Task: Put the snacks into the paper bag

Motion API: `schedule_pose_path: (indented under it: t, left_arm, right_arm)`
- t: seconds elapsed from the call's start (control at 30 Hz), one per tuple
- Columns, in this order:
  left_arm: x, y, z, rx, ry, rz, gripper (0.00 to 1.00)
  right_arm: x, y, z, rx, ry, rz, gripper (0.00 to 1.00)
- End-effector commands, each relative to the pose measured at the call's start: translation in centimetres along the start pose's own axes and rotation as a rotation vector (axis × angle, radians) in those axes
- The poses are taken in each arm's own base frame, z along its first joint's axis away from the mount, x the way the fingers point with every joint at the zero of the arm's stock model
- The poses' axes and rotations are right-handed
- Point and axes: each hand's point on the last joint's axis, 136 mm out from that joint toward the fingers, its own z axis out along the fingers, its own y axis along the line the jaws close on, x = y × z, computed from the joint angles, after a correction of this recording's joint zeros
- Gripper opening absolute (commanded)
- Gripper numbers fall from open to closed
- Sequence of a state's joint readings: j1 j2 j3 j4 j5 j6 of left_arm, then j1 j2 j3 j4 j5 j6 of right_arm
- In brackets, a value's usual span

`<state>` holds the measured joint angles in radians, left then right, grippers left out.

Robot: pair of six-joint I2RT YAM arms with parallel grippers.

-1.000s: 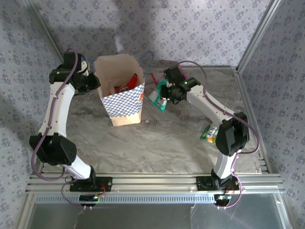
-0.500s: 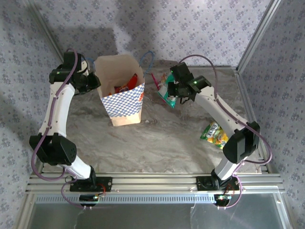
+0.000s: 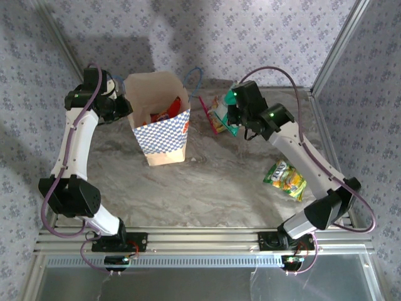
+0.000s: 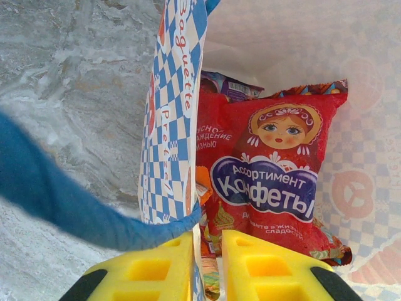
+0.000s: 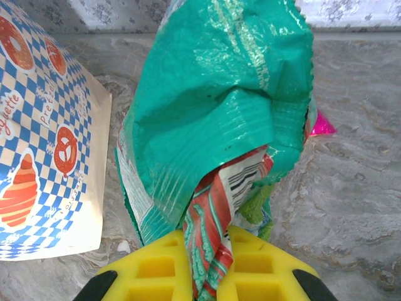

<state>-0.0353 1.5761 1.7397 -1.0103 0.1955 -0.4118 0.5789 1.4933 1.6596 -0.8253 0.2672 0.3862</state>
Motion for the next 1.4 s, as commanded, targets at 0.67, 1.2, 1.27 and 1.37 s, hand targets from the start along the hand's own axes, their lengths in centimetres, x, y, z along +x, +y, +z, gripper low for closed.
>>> schedule_pose_path:
  t: [0.67, 1.2, 1.27, 1.37]
  left_arm:
    - [-0.5, -0.8, -0.9, 0.036, -0.034, 0.004, 0.19]
    - [-0.5, -0.7, -0.7, 0.028, -0.034, 0.006, 0.18]
    - [-0.6, -0.6, -0.8, 0.028, -0.037, 0.005, 0.17]
    - [-0.6, -0.4, -0.8, 0.024, -0.037, 0.004, 0.16]
  right_arm:
    - [-7.3, 5.4, -8.6, -0.18, -0.319, -0.111, 0.0]
    - [-9.5, 13.4, -7.7, -0.399, -0.35, -0.206, 0.0]
    - [-9.7, 14.3, -7.3, -0.42, -0.345, -0.216, 0.0]
    - [-10.0, 15.5, -6.7, -0.449, -0.34, -0.226, 0.0]
